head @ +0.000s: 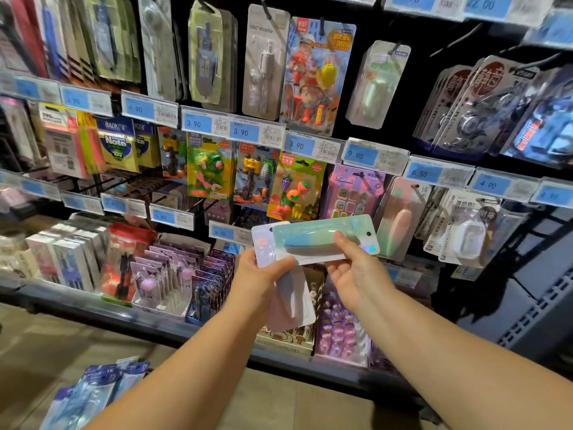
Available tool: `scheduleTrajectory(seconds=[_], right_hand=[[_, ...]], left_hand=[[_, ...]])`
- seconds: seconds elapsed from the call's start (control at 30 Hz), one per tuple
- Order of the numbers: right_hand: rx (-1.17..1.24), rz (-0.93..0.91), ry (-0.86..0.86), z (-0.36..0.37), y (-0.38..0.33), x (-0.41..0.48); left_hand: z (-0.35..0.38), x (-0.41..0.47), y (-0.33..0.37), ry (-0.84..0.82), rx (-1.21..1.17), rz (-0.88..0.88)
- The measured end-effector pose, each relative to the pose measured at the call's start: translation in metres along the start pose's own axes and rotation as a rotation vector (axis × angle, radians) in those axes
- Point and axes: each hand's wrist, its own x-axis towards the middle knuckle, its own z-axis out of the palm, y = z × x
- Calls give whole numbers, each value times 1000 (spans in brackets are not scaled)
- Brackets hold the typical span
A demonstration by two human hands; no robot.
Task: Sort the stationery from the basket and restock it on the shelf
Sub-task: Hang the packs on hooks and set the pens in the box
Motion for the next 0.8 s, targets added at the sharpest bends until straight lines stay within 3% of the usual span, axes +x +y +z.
scheduleTrajectory(seconds=[0.27,0.4,0.57,0.8], right_hand=[[-154,-4,-102,7,-4,1],[-215,-93,-123,-3,-26,10],[-536,-183,-154,-31,-67,16],[-558,-200,-18,-66,-95,24]], left_hand=[[14,-6,-5,-87,20,-40],[13,-6,-3,-100,-3,-102],[10,-5,2,-55,-6,-124],[18,-1,-6,-117,-15,-136]])
